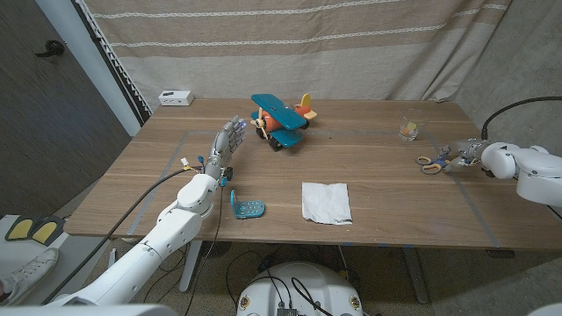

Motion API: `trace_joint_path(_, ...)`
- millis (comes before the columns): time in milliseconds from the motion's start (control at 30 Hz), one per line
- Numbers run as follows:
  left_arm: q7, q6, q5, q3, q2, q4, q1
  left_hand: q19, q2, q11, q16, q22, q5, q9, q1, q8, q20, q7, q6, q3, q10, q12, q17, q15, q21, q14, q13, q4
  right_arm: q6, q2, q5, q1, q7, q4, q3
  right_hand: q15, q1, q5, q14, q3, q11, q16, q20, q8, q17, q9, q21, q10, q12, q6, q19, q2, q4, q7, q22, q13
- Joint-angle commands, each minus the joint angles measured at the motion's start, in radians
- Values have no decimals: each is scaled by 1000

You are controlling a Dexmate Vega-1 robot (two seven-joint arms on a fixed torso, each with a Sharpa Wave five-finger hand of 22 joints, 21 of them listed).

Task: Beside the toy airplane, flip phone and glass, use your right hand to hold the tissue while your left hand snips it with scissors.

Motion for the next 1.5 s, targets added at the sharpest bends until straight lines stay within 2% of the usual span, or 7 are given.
trace_joint_path(33, 2, 1, 0, 1, -1, 2, 0, 0, 3, 1, 2, 3, 4, 5, 1, -2, -67, -1, 4, -3, 9, -3, 5, -138, 0, 6, 2, -4, 4, 12, -19, 18, 24, 13, -16, -175, -3, -1, 9, -2, 10, 4, -120, 6, 4, 6, 3, 5, 6, 5, 2, 2, 4, 13, 4, 5)
trace_joint_path(600, 9, 5, -2, 0, -2, -1, 7, -1, 4, 1, 2, 3, 4, 5, 1, -2, -66, 0, 5, -4, 8, -3, 5, -140, 0, 6, 2, -3, 24, 44, -54, 55, 52, 46, -43, -174, -5, -1, 18, -5, 20, 3, -117, 30, 0, 20, 7, 40, 18, 41, 12, -2, 6, 18, 4, -1)
trace_joint_path(800, 11, 3, -1, -2, -2, 0, 9, -1, 4, 2, 2, 3, 4, 5, 1, -2, -67, 1, 4, -4, 7, -3, 5, -139, 0, 6, 2, -3, 24, 49, -54, 55, 42, 50, -42, -175, -2, 0, 36, -3, 5, 7, -120, 42, 0, 27, 8, 78, 29, 57, 16, 3, 6, 19, 5, -8)
trace_joint_path(867, 11, 1, -2, -3, -2, 0, 10, -1, 4, 2, 2, 3, 4, 5, 1, -2, -67, 2, 5, -4, 8, -3, 5, -137, 0, 6, 2, -3, 24, 50, -50, 52, 35, 51, -40, -176, 0, 1, 71, 2, 3, 23, -106, 48, 7, 34, 13, 96, 38, 56, 28, 10, 8, 19, 7, -4)
trace_joint_path(1000, 10, 1, -3, -3, -2, 3, 9, 0, 4, 4, 2, 3, 4, 5, 0, -2, -67, 1, 4, -4, 8, -3, 5, -137, 0, 6, 2, -3, 20, 50, -46, 44, 17, 48, -37, -181, 13, 4, 161, 15, -1, 74, -82, 70, 40, 52, 26, 112, 51, 56, 54, 14, 7, 12, 15, 14)
trace_joint_path(1200, 1, -3, -5, 0, -6, 14, 3, 0, 4, 3, 2, 3, 4, 5, -1, -2, -67, 1, 4, -5, 7, -4, 5, -138, 0, 6, 2, -3, 8, 52, -33, 32, 3, 40, -33, -185, 34, 4, 244, 25, 0, 148, -72, 114, 110, 84, 45, 169, 103, 60, 83, 8, -1, 5, 27, 65)
trace_joint_path(1500, -1, -8, -7, -2, -5, 18, 5, 0, 4, -5, 2, 4, 4, 5, -3, -2, -67, 2, 4, -6, 8, -3, 5, -137, 1, 6, 2, -1, -8, 67, -16, 28, 3, 40, -38, -188, 53, 2, 300, 23, -10, 216, -71, 178, 194, 131, 76, 215, 171, 86, 124, -2, -12, 6, 42, 133)
